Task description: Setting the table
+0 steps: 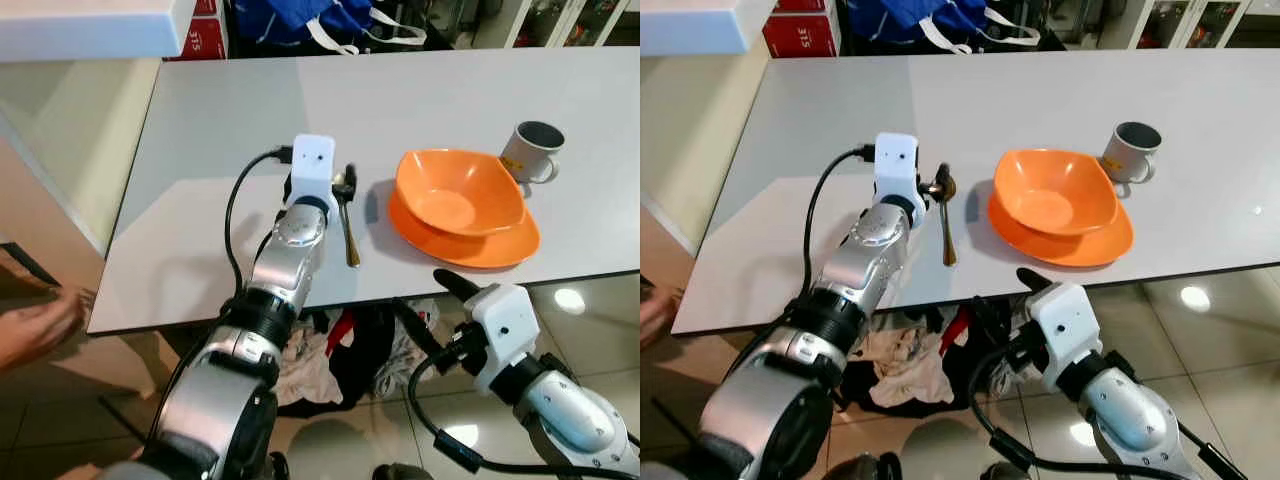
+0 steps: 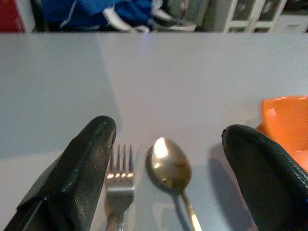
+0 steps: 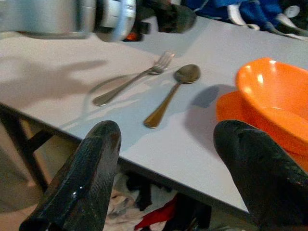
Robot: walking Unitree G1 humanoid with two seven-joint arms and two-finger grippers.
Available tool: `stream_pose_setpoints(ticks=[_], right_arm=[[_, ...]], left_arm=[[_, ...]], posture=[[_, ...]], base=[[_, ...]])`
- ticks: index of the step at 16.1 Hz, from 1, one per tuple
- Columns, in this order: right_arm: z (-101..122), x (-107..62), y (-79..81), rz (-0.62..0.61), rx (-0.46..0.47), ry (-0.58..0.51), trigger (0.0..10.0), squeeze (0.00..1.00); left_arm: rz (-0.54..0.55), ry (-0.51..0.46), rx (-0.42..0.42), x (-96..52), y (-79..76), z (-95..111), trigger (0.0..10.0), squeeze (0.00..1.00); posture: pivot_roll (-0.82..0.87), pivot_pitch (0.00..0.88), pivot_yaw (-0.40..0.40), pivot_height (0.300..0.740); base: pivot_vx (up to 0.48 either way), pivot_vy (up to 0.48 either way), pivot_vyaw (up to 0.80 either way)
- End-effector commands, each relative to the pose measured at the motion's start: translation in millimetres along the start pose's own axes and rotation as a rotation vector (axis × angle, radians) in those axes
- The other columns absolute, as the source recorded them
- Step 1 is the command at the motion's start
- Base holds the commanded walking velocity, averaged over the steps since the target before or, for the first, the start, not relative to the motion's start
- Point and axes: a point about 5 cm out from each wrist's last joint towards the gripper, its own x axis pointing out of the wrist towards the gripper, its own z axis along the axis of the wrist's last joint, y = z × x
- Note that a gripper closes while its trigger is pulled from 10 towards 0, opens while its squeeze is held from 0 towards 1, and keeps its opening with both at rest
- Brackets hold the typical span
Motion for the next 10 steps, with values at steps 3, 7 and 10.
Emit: stream_pose_setpoints(ticks=[3,7,10], right_arm=[[1.4,3.5,-18.2,-0.150,-0.017,-0.036,10.0,0.00],[0.3,10.3,-23.6,-0.217,-0.019,-0.061,10.0,0.00],[-2.8,15.3,-31.8,-0.315,-0.023,-0.078,10.0,0.00]], left_arm=[[-0.106,-0.114,0.005,-17.6,1.4,18.0,10.0,0.00],[-0.134,-0.197,-0.007,-46.5,29.9,28.2,10.0,0.00],[-0.133,-0.162,0.025,-77.6,51.4,12.0,10.0,0.00]], posture=[[-0.17,0.088,0.004,0.740],[-0.12,0.074,0.015,0.740],[-0.08,0.067,0.008,0.740]], base=[[0.000,0.000,0.00],[0.000,0.000,0.00],[0.000,0.000,0.00]])
